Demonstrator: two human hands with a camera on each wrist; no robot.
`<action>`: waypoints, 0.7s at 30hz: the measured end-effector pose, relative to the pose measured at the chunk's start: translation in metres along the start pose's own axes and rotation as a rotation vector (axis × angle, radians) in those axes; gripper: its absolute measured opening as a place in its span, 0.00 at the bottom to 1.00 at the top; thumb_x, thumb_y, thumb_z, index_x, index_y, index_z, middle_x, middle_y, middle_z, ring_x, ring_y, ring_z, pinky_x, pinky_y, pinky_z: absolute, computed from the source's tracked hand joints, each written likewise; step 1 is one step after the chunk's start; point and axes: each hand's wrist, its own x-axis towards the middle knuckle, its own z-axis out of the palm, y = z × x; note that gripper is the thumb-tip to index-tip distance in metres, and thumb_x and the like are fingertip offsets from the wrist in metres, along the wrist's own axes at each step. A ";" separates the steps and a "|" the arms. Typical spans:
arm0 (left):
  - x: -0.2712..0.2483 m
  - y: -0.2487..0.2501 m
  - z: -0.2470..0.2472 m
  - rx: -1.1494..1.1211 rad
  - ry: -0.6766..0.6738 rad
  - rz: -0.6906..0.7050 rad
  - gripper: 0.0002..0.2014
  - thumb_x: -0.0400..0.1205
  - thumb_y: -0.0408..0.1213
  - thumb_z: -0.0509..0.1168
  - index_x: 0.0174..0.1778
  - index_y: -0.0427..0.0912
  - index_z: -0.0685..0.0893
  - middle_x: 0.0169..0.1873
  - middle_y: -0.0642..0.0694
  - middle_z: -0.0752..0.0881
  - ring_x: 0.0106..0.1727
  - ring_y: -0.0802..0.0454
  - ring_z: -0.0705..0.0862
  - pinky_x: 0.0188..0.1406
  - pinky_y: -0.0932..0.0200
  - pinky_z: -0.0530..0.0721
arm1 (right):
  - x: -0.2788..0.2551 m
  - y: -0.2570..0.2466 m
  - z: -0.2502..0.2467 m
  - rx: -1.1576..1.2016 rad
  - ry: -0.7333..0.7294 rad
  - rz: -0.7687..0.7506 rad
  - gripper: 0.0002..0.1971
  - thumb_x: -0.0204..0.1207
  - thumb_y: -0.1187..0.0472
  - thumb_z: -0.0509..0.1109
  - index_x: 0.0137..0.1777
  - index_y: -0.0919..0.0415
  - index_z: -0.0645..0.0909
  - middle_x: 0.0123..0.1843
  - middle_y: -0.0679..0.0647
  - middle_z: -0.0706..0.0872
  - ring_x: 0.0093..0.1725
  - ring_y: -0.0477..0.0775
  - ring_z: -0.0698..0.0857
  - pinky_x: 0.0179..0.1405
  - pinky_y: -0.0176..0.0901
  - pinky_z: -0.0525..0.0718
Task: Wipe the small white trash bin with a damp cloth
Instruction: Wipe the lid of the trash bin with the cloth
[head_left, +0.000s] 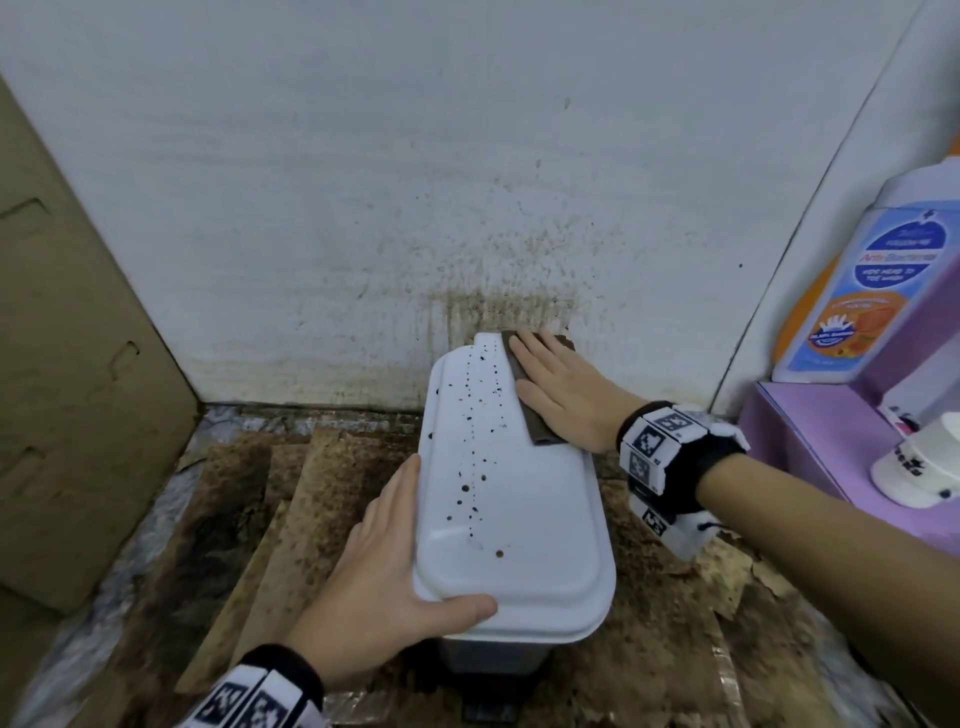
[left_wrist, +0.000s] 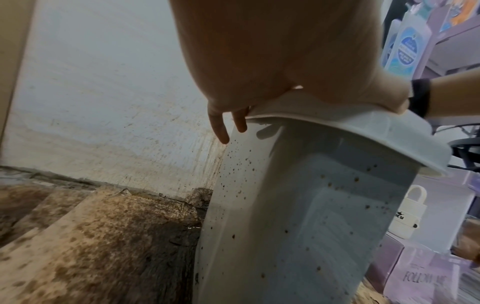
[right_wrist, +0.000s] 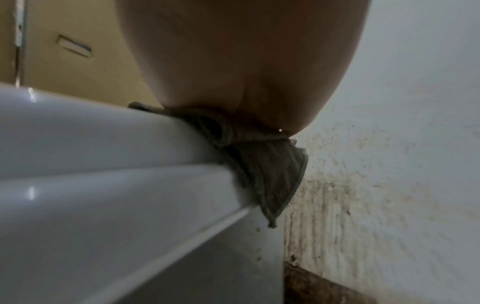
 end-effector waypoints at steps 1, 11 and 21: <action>0.000 0.000 0.000 0.001 0.003 0.000 0.68 0.61 0.80 0.72 0.85 0.68 0.31 0.85 0.74 0.39 0.88 0.66 0.43 0.88 0.40 0.53 | -0.009 -0.005 0.002 0.015 0.001 0.001 0.31 0.92 0.47 0.41 0.89 0.58 0.37 0.90 0.52 0.35 0.89 0.52 0.34 0.88 0.52 0.39; -0.003 -0.001 0.005 -0.053 0.014 0.011 0.68 0.62 0.76 0.75 0.86 0.69 0.33 0.84 0.77 0.38 0.86 0.72 0.41 0.88 0.47 0.52 | -0.119 -0.071 0.047 0.185 0.184 0.028 0.34 0.87 0.41 0.37 0.89 0.54 0.38 0.90 0.45 0.31 0.86 0.44 0.26 0.89 0.53 0.42; -0.003 -0.003 0.006 -0.099 0.009 -0.001 0.69 0.60 0.77 0.75 0.86 0.67 0.33 0.83 0.77 0.39 0.86 0.73 0.40 0.89 0.45 0.53 | -0.140 -0.099 0.056 0.444 0.354 0.252 0.40 0.87 0.40 0.54 0.89 0.49 0.35 0.87 0.43 0.23 0.86 0.41 0.27 0.86 0.42 0.40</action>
